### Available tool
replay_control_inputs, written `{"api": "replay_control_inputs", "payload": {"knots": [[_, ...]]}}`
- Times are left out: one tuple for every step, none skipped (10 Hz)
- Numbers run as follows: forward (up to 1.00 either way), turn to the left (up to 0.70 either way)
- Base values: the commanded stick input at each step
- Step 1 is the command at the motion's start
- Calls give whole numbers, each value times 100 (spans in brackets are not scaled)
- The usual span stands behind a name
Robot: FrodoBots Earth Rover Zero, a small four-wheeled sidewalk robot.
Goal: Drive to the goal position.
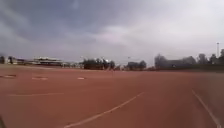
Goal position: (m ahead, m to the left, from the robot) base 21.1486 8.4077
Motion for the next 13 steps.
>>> {"api": "replay_control_inputs", "payload": {"knots": [[70,0],[70,0],[70,0],[70,0],[70,0],[70,0],[70,0],[70,0],[70,0],[70,0],[70,0],[70,0],[70,0]]}}
